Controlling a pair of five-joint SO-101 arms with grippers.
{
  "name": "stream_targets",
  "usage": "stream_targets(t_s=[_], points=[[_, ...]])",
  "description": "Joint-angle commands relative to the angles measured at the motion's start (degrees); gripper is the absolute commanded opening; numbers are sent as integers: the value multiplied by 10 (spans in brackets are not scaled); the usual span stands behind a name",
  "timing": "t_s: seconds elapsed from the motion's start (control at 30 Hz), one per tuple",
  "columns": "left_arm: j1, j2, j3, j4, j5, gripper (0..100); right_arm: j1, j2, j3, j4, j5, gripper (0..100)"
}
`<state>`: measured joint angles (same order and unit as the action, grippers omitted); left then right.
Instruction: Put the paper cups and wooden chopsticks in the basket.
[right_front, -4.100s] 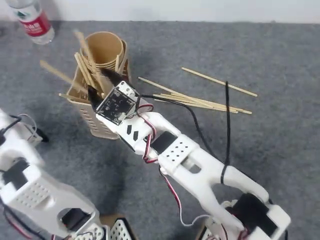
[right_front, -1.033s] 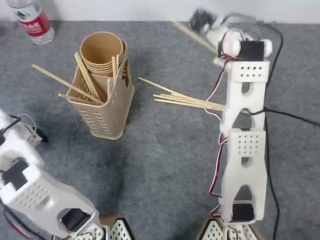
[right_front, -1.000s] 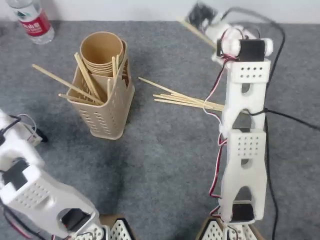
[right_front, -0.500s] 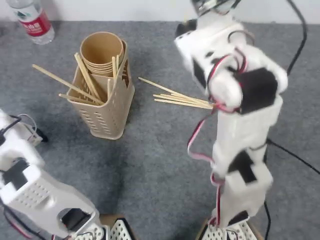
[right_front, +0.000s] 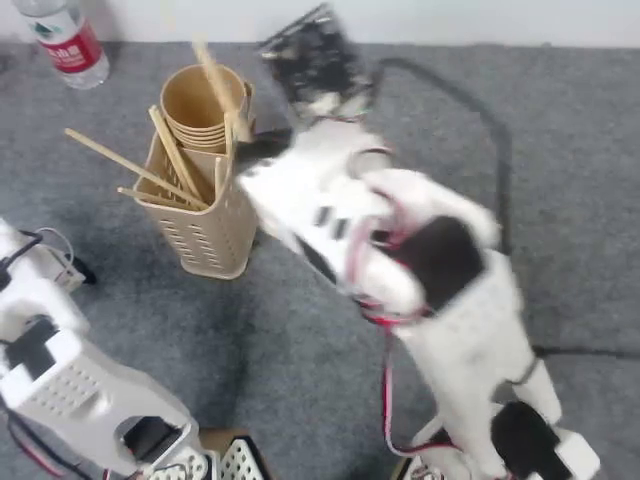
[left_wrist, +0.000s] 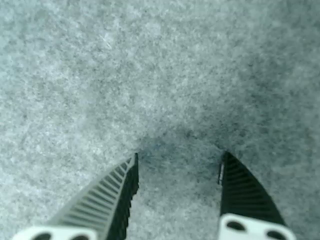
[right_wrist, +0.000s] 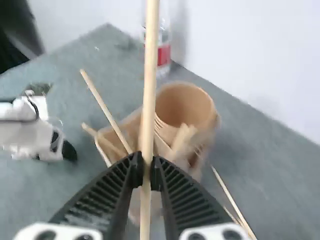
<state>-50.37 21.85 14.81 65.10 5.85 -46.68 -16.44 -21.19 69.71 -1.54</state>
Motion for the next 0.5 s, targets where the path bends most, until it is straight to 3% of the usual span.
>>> stream_targets(t_s=[0.0, 0.1, 0.2, 0.47], points=[[4, 2, 12, 2, 4, 272, -13, 11, 119, -251, -8, 8], [4, 2, 12, 1, 4, 272, -26, 34, 190, -417, 31, 8], [5, 2, 12, 1, 4, 272, -52, 54, 213, -516, 98, 8], [5, 3, 11, 1, 4, 272, -83, 105, 257, -553, 110, 8]])
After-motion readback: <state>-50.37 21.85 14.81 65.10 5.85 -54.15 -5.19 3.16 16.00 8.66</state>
